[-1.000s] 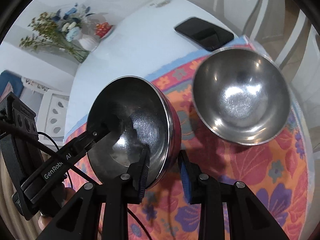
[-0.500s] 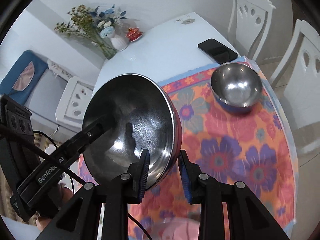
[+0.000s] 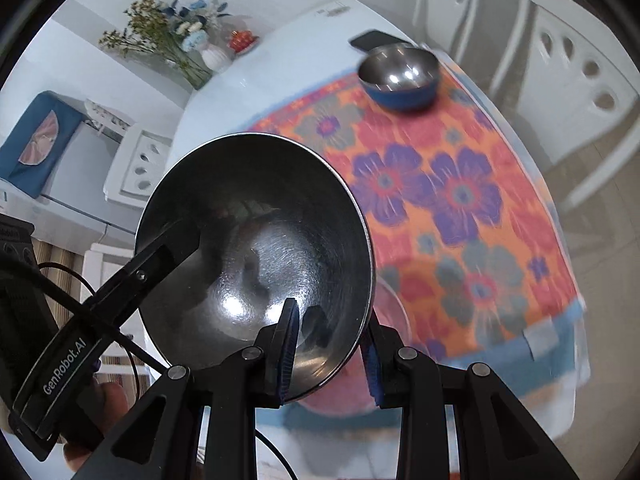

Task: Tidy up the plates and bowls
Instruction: 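Lift the red steel bowl with both grippers and carry it over the pink bowl, then lower the red steel bowl into the pink bowl and open both grippers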

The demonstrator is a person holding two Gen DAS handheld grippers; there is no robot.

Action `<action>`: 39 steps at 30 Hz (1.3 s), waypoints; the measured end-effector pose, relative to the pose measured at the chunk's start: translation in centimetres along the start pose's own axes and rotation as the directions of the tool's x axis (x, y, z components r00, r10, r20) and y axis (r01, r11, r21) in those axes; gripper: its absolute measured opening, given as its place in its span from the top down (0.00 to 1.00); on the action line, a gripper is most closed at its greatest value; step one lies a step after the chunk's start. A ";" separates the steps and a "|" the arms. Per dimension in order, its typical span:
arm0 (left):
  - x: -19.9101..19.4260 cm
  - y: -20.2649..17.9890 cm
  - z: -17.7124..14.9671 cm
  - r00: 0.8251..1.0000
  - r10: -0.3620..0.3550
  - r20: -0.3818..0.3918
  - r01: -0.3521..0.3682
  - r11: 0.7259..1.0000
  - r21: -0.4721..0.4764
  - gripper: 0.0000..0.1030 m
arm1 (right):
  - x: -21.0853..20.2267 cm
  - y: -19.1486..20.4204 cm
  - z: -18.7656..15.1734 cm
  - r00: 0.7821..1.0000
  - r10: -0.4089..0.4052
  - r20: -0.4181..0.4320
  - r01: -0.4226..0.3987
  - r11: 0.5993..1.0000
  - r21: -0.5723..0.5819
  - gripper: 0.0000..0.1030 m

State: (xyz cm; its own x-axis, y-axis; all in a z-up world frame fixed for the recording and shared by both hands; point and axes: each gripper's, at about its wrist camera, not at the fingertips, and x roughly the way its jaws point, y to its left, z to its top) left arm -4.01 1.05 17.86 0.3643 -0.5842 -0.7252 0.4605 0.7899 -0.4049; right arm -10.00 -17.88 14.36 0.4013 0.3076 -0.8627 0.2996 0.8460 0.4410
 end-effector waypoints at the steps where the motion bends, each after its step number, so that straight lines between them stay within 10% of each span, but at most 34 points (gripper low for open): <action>1: 0.0 -0.1 -0.8 1.000 -0.003 -0.009 0.003 1.000 -0.005 0.79 | 0.0 -0.3 -0.6 1.000 -0.006 -0.006 0.006 1.000 0.001 0.71; 15: 3.3 1.5 -6.8 0.989 0.008 -0.146 -0.019 0.997 -0.071 0.79 | 3.3 -3.4 -4.8 0.994 -0.048 -0.094 0.051 0.998 0.027 0.72; 39: 3.8 3.2 -6.8 0.970 0.174 -0.169 -0.174 0.985 0.019 0.67 | 4.4 -1.8 -5.7 0.992 -0.078 -0.104 0.073 0.996 -0.055 0.72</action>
State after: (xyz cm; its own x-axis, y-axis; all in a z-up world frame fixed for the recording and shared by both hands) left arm -6.64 2.60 10.01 0.2969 -0.3977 -0.8682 0.4053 0.8757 -0.2625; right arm -13.70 -15.55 8.31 0.2846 0.2843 -0.9155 0.2794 0.8889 0.3629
